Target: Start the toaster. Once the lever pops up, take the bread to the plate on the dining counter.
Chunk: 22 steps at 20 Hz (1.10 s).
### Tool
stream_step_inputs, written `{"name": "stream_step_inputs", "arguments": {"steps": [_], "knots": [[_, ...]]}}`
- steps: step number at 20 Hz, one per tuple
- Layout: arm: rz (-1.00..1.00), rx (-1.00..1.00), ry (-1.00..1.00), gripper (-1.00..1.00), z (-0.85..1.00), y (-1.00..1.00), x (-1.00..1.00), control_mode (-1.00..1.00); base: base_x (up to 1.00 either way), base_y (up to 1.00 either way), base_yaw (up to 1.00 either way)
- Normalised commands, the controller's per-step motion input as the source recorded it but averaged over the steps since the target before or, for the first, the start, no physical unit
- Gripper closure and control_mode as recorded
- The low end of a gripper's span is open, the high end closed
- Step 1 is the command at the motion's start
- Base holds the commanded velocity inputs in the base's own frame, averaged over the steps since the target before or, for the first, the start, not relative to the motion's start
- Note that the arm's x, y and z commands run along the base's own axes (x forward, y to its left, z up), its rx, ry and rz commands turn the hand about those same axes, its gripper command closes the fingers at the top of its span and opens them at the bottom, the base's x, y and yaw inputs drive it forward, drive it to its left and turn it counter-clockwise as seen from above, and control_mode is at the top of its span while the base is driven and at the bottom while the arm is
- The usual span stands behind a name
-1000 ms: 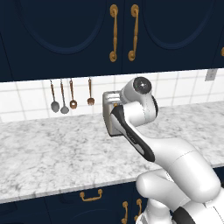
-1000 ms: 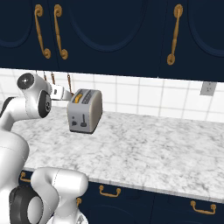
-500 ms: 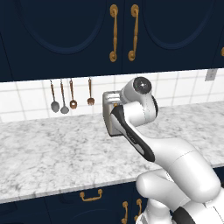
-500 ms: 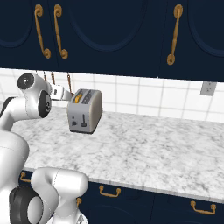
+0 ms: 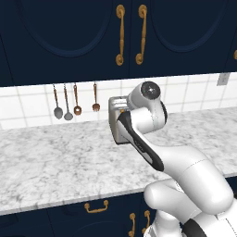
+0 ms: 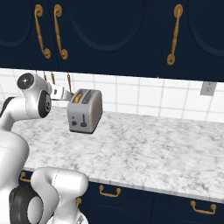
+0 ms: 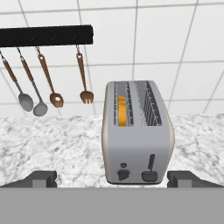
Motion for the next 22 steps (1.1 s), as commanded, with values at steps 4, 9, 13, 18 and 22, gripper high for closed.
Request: {"name": "stream_step_inputs", "arguments": {"steps": [4, 9, 13, 18, 22], "knots": [[0.0, 0.0, 0.0, -1.0, 0.0, 0.0, 0.0, -1.0, 0.0, 0.0, 0.0], [0.0, 0.0, 0.0, -1.0, 0.0, 0.0, 0.0, -1.0, 0.0, 0.0, 0.0], [0.0, 0.0, 0.0, -1.0, 0.0, 0.0, 0.0, -1.0, 0.0, 0.0, 0.0], [0.0, 0.0, 0.0, -1.0, 0.0, 0.0, 0.0, -1.0, 0.0, 0.0, 0.0], [0.0, 0.0, 0.0, -1.0, 0.0, 0.0, 0.0, -1.0, 0.0, 0.0, 0.0]]}}
